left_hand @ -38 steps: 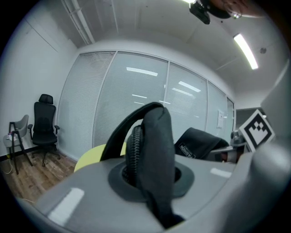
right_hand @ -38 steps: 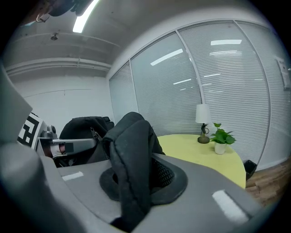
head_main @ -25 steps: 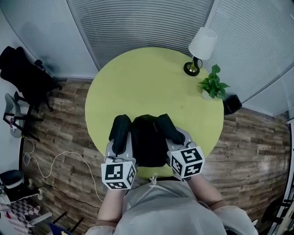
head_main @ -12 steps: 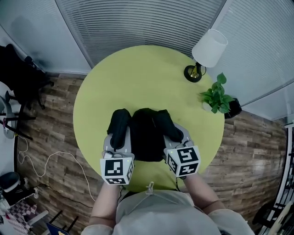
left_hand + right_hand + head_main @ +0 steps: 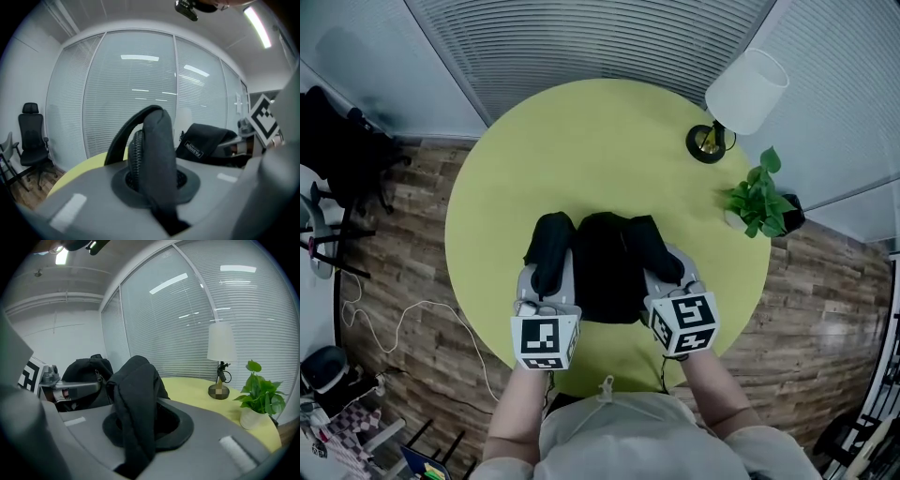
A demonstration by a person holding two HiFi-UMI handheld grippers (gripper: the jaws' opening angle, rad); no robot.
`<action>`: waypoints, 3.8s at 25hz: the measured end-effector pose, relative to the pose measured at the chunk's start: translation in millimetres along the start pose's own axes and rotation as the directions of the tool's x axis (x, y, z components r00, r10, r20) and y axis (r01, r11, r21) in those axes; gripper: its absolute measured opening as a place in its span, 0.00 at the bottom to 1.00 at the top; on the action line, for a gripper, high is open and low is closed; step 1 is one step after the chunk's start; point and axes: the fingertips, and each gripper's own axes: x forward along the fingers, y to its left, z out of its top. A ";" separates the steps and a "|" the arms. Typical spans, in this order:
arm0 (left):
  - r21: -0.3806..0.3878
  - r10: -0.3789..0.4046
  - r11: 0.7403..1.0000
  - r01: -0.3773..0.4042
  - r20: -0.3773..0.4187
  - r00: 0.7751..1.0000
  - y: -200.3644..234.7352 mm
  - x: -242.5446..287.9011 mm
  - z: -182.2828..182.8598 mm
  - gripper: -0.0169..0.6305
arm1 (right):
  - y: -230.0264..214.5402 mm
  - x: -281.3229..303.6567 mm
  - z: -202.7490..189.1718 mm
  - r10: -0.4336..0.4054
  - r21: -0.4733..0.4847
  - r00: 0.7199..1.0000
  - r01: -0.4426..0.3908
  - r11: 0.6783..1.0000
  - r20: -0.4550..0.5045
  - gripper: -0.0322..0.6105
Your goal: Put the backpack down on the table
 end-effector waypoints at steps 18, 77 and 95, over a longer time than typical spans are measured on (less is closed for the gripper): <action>0.066 -0.019 0.997 0.026 -0.110 0.994 -1.5 0.7 -36.8 0.09 | -12.6 -3.1 -28.1 -0.136 -0.036 0.990 0.135 0.990 -0.027 0.14; -0.035 -0.113 0.993 0.117 0.084 0.990 -7.2 -213.5 6.0 0.04 | 121.0 -206.8 -28.0 -0.301 0.035 0.949 0.299 0.954 0.100 0.05; -0.037 -0.178 0.983 0.181 0.077 0.981 -27.0 -210.2 9.6 0.04 | 126.3 -202.6 -24.3 -0.281 -0.087 0.952 0.293 0.952 0.123 0.05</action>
